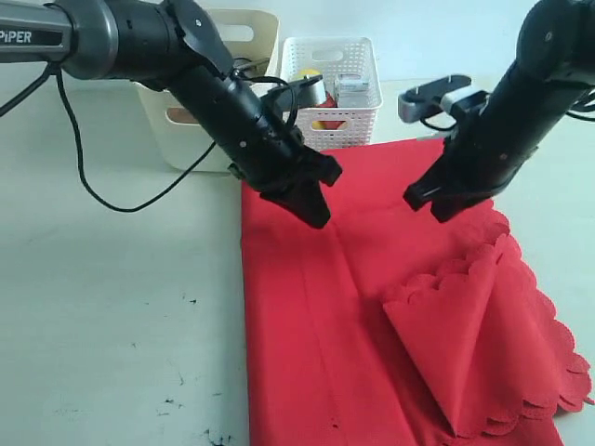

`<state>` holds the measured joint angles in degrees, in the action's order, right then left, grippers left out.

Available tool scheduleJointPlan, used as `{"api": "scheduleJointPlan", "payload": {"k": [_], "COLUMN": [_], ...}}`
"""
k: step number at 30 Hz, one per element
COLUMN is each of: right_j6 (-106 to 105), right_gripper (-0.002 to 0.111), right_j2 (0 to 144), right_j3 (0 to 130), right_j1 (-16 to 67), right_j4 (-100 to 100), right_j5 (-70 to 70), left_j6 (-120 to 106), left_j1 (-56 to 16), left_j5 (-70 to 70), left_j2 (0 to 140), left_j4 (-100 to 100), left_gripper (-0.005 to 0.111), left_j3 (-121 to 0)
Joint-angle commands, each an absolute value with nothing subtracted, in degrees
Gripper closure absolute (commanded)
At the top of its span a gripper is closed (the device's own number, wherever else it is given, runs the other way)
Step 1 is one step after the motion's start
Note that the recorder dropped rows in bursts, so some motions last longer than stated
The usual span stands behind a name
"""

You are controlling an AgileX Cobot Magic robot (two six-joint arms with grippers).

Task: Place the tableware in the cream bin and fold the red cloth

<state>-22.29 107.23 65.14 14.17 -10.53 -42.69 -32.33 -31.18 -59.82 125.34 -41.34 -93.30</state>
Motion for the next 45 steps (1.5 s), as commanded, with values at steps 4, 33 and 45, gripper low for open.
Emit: {"api": "scheduleJointPlan", "payload": {"k": [4, 33, 45], "right_j6": [-17.8, -12.0, -13.7], "right_gripper": [0.108, 0.108, 0.108], "right_j2": [112.0, 99.6, 96.8], "right_j3": [64.9, 56.9, 56.3], "right_j1": [14.0, 14.0, 26.8], "right_j4": [-5.3, -8.7, -12.5], "right_j5": [-46.9, -52.8, -40.8], "left_j6": [-31.7, -23.5, -18.7], "left_j1": [-31.4, -30.0, -27.7], "left_j5": [-63.4, -61.2, -50.6], "left_j2": [124.3, 97.9, 71.0], "left_j4": [-38.8, -27.1, -22.9], "left_gripper": [0.107, 0.107, 0.107], "left_j3": [-87.9, -72.6, -55.8]}}
